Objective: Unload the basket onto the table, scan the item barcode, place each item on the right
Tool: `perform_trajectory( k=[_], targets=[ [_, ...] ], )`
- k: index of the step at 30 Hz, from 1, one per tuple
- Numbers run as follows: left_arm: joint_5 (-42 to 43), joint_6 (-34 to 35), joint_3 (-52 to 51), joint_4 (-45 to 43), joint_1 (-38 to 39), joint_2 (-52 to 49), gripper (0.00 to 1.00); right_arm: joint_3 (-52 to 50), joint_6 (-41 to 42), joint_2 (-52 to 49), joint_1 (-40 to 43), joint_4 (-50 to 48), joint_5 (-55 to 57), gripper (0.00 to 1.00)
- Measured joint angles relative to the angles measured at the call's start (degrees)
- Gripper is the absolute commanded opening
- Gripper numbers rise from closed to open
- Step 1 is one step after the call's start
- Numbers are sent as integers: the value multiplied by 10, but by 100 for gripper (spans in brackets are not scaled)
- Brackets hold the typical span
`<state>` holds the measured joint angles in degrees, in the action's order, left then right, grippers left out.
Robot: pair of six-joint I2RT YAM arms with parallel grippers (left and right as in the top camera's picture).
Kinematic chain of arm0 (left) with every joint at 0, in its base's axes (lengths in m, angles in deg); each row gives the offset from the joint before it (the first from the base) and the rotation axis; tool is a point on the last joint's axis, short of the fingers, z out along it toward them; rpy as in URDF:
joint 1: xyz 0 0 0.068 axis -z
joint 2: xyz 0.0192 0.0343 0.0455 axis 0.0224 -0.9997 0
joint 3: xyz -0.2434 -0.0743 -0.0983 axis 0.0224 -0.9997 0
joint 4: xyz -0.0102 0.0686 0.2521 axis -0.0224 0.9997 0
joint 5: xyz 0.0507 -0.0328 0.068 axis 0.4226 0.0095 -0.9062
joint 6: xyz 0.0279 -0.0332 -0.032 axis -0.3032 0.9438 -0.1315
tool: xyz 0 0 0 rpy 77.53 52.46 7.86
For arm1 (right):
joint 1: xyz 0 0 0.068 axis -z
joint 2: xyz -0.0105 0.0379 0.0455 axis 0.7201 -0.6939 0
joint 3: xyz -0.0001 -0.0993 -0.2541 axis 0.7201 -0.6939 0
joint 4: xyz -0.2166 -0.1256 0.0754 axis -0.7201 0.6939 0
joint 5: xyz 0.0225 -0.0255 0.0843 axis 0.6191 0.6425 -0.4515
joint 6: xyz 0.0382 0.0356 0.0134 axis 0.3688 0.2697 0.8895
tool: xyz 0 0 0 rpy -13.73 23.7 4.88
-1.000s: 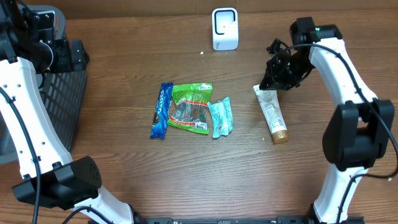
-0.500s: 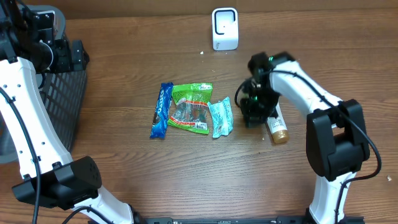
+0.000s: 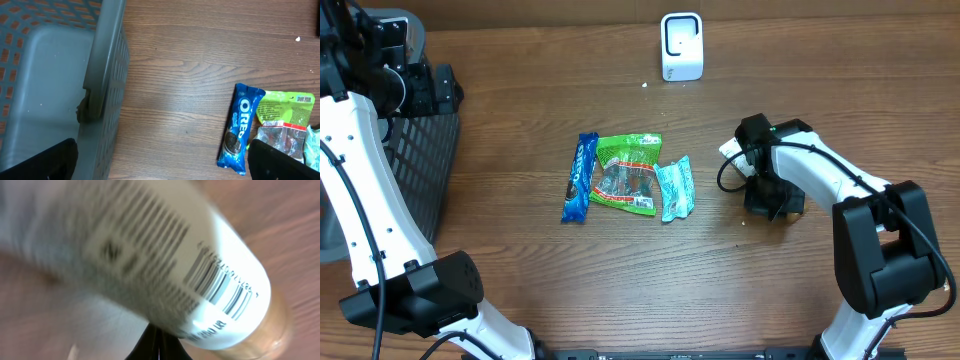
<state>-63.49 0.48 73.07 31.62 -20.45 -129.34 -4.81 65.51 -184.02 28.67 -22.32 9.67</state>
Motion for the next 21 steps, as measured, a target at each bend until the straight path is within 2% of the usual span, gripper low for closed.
perform_trajectory(
  k=[5, 11, 15, 17, 21],
  targets=[
    [0, 0, 0, 0, 0, 0, 100, -12, 9, 0, 35, -112, 88, 4],
    [0, 0, 0, 0, 0, 0, 100, -13, -47, 0, 122, -287, 117, 6],
    [0, 0, 0, 0, 0, 0, 100, -11, -116, 0, 176, -342, 30, 15],
    [0, 0, 0, 0, 0, 0, 100, -3, -138, 0, 193, -326, -36, 22],
    [0, 0, 0, 0, 0, 0, 100, 49, -165, 0, 203, -248, -180, 30]
  ],
)
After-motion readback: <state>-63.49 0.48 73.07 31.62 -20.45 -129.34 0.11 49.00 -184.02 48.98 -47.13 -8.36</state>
